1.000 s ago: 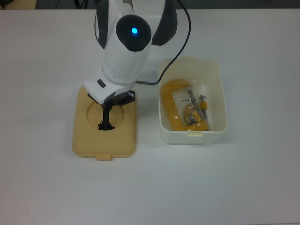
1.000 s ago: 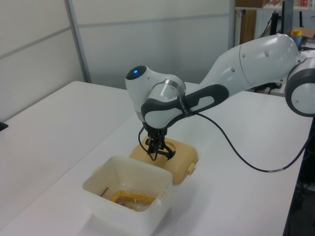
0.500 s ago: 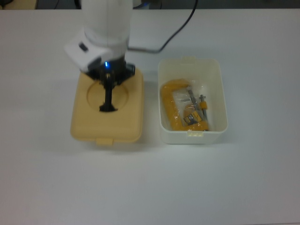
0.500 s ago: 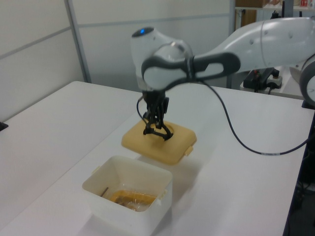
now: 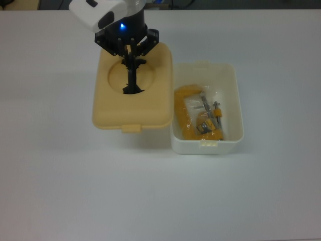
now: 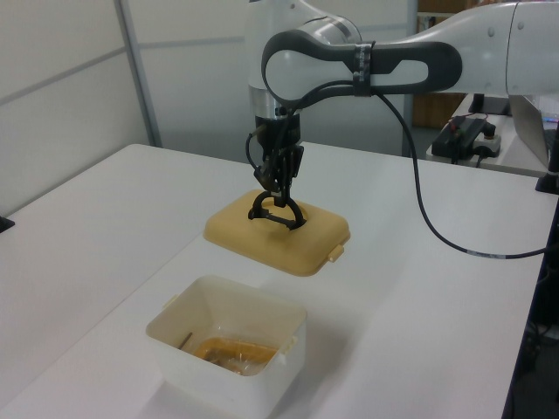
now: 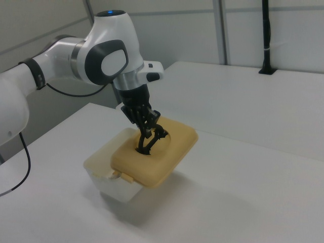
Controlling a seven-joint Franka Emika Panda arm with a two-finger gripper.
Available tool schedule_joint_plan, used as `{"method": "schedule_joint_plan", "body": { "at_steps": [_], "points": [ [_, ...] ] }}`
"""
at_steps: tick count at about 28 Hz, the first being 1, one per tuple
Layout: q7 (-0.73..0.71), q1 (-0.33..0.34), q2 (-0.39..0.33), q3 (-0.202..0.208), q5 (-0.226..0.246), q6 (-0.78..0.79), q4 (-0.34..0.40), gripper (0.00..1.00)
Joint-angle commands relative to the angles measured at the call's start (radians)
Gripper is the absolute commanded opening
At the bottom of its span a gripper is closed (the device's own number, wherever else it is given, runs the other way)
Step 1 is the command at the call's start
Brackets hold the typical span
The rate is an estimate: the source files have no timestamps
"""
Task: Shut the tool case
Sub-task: 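Lift the tan lid and carry it over the white box, then lower the lid onto the box rim and press it down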
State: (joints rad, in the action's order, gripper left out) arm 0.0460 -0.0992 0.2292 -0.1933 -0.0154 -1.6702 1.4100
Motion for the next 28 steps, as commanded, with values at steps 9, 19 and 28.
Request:
{"method": "schedule_joint_plan", "body": {
  "at_steps": [9, 19, 28],
  "points": [
    [0.003, 0.123, -0.013, 0.005, 0.026, 0.007, 0.01, 0.0],
    [0.06, 0.213, 0.004, 0.008, 0.011, -0.003, 0.01, 0.0],
    [0.113, 0.262, 0.035, 0.008, -0.034, -0.014, 0.01, 0.0]
  ]
}}
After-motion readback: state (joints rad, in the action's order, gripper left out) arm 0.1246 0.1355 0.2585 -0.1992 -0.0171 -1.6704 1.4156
